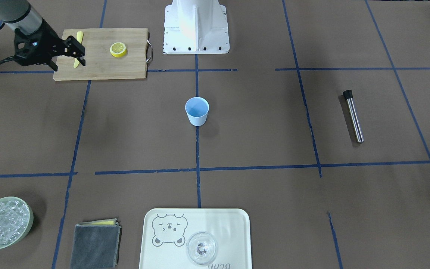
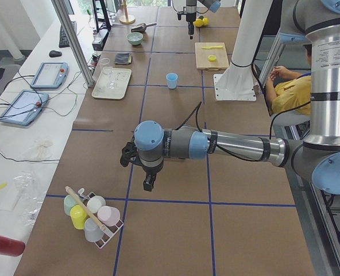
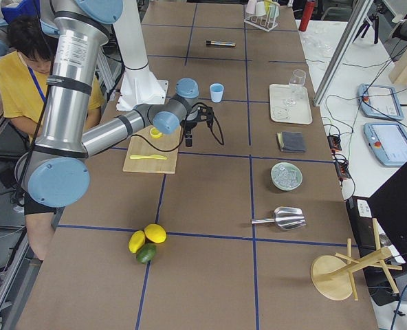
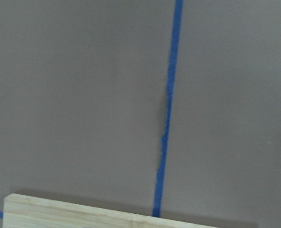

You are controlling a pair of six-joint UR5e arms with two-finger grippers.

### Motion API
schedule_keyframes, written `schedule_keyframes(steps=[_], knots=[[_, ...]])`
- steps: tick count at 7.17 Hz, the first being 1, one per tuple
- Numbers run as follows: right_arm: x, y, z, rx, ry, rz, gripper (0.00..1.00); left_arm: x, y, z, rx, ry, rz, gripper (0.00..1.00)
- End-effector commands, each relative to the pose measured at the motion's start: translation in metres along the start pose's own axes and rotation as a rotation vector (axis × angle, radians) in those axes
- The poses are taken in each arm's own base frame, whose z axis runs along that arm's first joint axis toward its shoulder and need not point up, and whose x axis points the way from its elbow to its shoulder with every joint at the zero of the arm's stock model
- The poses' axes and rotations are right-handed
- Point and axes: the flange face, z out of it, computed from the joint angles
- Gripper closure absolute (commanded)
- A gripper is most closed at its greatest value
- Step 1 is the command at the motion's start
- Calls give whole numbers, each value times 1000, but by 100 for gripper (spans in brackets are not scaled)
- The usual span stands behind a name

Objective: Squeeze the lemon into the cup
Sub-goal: 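Move the right gripper down over the lemon slice on the cutting board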

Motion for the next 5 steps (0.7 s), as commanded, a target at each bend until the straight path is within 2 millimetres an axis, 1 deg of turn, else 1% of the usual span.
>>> schedule_keyframes(steps=[1,3,4,5], knots=[[-52,60,33,35,7,-60,0,1,-1,-1,10,0,11,0],[-68,98,56,-22,12,46,0,0,0,-1,10,0,11,0],[-81,105,59,-35,-6,36,0,0,0,-1,10,0,11,0],[-81,108,75,-18,15,27,0,0,0,-1,10,0,11,0]])
